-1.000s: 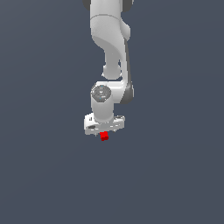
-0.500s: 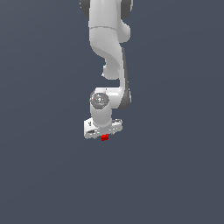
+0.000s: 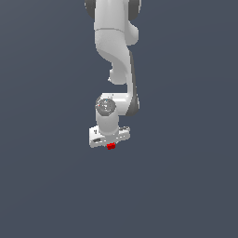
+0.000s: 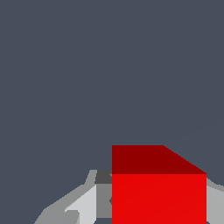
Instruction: Pick up the red cube and move it to a goal position.
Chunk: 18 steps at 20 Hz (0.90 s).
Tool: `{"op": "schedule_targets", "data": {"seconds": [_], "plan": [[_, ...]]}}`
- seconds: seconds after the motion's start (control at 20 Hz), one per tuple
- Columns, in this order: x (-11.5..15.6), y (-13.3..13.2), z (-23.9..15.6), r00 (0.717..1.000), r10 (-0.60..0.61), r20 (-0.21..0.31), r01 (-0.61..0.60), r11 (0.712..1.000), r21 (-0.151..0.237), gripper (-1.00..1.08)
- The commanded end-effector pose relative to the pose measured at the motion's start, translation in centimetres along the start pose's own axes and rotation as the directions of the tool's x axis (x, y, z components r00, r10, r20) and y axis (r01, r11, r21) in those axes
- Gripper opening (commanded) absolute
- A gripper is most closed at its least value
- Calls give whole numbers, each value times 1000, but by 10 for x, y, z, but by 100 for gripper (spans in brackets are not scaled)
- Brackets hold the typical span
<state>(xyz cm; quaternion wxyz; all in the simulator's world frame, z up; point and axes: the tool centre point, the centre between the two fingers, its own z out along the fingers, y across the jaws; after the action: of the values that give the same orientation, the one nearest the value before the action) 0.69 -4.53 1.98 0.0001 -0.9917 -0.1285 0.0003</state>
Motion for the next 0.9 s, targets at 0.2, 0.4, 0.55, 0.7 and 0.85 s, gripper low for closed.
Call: {"op": "schedule_targets", "data": {"seconds": [0.2,0.4,0.55,0.7,0.85], "plan": [[0,0,-2,1000,0,0,0,1000,0,-100],[-3,-1,-11,1000,0,0,0,1000,0,-100],[-5,-3,-23,1000,0,0,0,1000,0,-100],[-9,-5,-40,1000,0,0,0,1000,0,-100],[-14,-7,-61,1000,0,0,0,1000,0,-100]]}}
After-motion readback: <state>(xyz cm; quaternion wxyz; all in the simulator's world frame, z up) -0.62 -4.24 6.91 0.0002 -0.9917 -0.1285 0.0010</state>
